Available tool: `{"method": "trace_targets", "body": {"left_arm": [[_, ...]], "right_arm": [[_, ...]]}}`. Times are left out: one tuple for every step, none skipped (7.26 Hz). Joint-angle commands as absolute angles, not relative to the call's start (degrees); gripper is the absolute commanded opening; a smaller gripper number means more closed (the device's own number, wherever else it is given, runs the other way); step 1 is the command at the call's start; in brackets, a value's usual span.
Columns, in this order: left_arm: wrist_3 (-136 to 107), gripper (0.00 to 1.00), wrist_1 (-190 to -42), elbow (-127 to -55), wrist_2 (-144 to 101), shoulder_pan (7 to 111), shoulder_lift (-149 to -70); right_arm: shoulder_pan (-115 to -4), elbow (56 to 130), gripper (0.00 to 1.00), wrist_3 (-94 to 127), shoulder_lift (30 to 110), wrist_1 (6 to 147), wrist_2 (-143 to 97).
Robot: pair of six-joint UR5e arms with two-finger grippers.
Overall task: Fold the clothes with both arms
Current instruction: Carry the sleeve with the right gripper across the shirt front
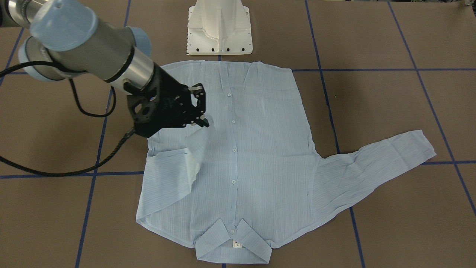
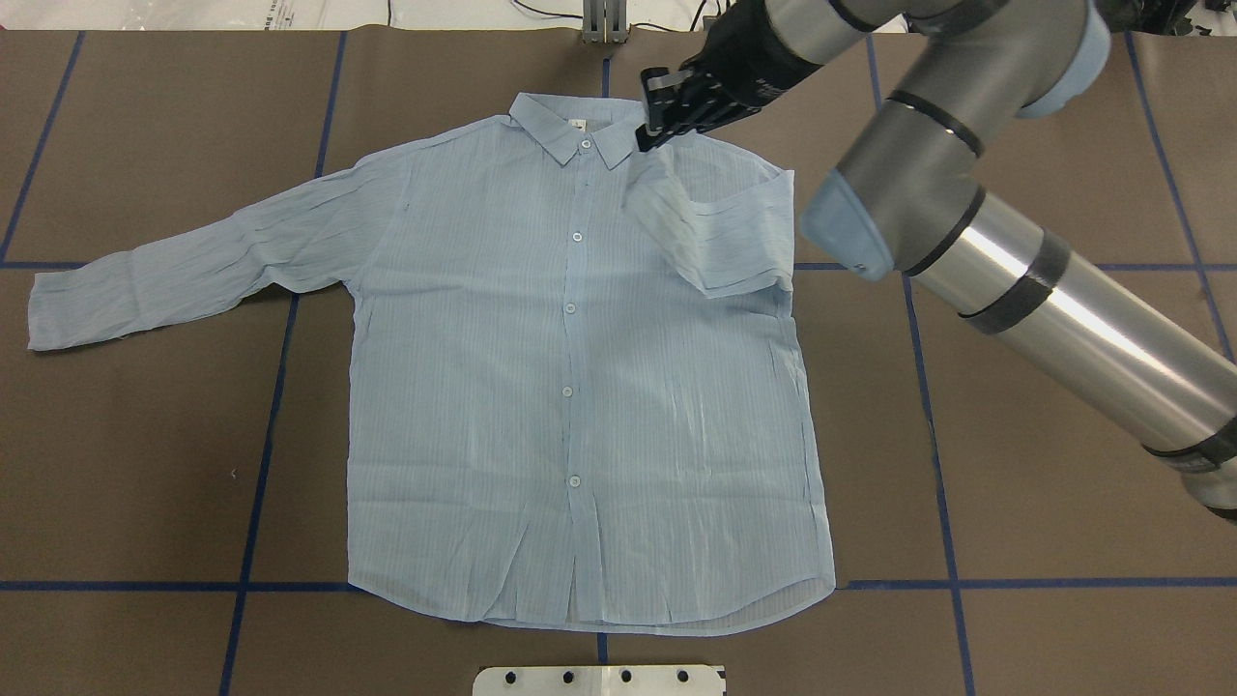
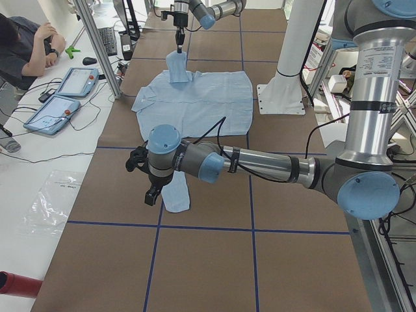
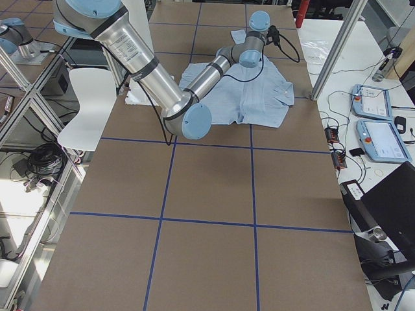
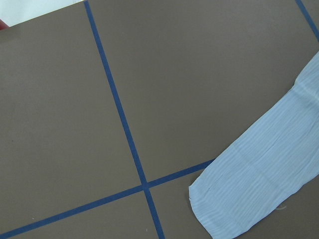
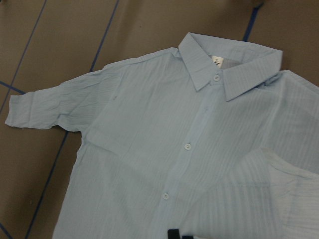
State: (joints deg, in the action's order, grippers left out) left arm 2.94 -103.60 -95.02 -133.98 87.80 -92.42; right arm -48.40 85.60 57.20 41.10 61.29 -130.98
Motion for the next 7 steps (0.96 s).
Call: {"method": "trace_targets", "body": {"left_arm": [[3.0, 1.00, -103.5, -94.5, -133.9, 87.8, -92.4], [3.0, 1.00, -103.5, -94.3, -133.9, 87.8, -92.5], [3.0, 1.00, -103.5, -94.2, -133.9, 87.8, -92.5], [2.9, 1.00, -103.5, -94.2, -133.9, 87.8, -92.5], [2.9, 1.00, -103.5, -94.1, -133.9, 87.8, -92.4], [2.8, 1.00, -103.5, -94.1, -133.9, 87.8, -92.7], [2.9, 1.00, -103.8, -93.1, -133.9, 87.7, -93.0]], "right_arm": [[-41.7, 74.2, 0.00, 57.5, 31.8, 61.6, -123.2], [-39.1, 68.8, 0.00, 57.1, 29.5, 61.5, -118.8], [-36.7, 61.8, 0.00, 56.8, 26.3, 61.4, -114.8], [-34.6, 54.0, 0.00, 55.5, 22.3, 61.3, -114.1], [-32.7, 48.8, 0.00, 55.4, 18.0, 61.2, -110.9], [-32.0, 48.0, 0.99, 55.7, 14.6, 61.1, -105.5], [-31.1, 48.0, 1.00, 55.9, 14.0, 60.2, -103.9]]}}
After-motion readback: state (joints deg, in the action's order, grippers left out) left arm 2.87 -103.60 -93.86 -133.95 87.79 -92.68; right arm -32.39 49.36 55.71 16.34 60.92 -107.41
